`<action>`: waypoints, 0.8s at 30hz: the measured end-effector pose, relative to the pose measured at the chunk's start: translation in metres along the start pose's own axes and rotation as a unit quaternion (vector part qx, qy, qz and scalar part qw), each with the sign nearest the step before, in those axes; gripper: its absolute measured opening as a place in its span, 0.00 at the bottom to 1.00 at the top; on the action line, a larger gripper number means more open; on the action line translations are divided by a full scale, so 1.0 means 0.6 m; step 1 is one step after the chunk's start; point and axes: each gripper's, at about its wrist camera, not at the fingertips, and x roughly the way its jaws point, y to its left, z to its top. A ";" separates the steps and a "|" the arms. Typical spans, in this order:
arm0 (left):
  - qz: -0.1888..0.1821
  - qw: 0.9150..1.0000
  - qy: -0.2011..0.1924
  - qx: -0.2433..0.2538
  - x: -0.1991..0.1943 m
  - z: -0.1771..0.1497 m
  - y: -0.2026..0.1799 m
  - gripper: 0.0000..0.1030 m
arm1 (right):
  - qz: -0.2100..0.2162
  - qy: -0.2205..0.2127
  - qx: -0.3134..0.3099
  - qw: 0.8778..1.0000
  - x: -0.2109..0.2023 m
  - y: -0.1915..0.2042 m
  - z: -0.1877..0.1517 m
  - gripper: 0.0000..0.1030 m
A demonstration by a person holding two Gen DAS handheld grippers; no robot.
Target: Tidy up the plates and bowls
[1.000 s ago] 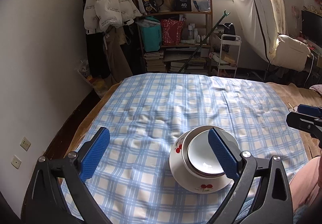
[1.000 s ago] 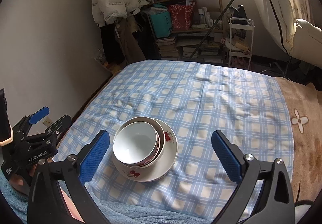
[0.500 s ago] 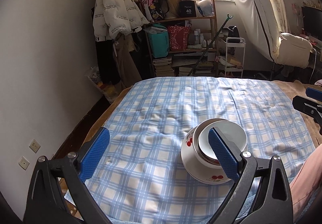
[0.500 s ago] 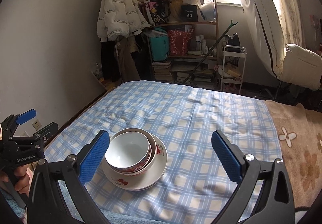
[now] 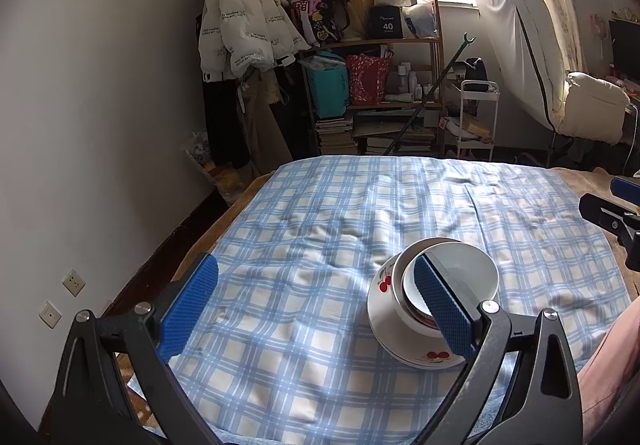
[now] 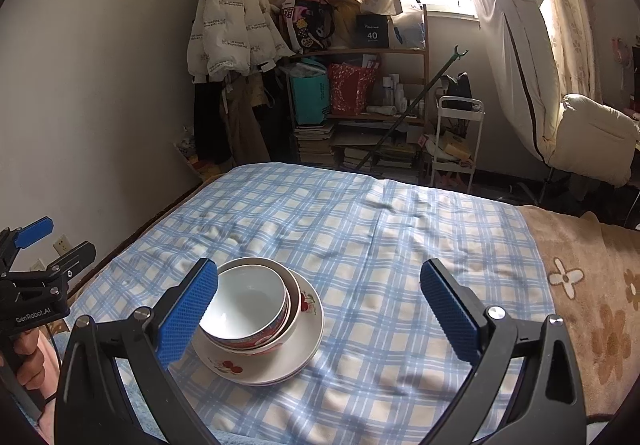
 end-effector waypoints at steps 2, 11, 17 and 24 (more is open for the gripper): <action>0.006 1.000 -0.001 -0.003 0.001 -0.001 0.001 0.94 | -0.004 -0.005 -0.003 1.000 -0.002 0.001 -0.001 1.00; 0.025 1.000 -0.003 -0.015 0.006 -0.001 0.010 0.94 | -0.029 -0.026 -0.020 0.999 -0.009 0.008 0.001 1.00; 0.029 0.999 -0.007 -0.014 0.005 -0.001 0.010 0.94 | -0.033 -0.029 -0.020 0.999 -0.011 0.005 0.002 1.00; 0.034 0.999 -0.010 -0.016 0.004 -0.001 0.013 0.94 | -0.034 -0.031 -0.020 0.999 -0.012 0.004 0.002 1.00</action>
